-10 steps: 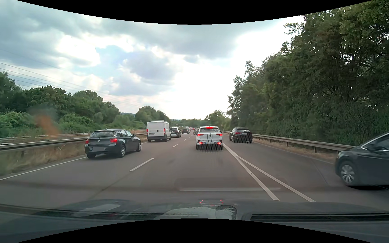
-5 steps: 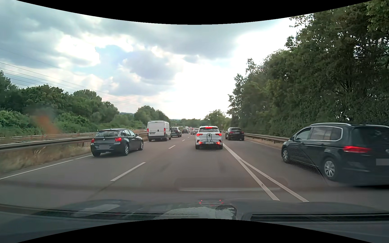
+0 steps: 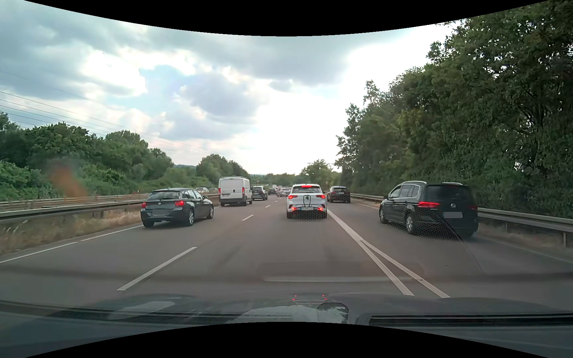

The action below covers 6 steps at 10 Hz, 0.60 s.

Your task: Follow the waypoints while adhering to traffic rules and regulations

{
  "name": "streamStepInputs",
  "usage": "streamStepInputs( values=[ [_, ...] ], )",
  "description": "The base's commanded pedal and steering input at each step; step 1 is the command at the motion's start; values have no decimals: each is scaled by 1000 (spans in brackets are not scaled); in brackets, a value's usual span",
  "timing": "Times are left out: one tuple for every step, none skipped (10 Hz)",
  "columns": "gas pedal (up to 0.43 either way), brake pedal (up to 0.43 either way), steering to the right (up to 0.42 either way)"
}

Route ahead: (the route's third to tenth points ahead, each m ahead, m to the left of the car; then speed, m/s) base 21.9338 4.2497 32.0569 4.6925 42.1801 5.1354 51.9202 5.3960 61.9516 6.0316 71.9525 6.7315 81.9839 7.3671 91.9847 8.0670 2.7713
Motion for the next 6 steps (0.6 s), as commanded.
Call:
streamStepInputs(
  values=[
    [0,0,3],
    [0,0,3],
    [0,0,3],
    [0,0,3],
    [0,0,2],
    [0,0,0]
  ],
)
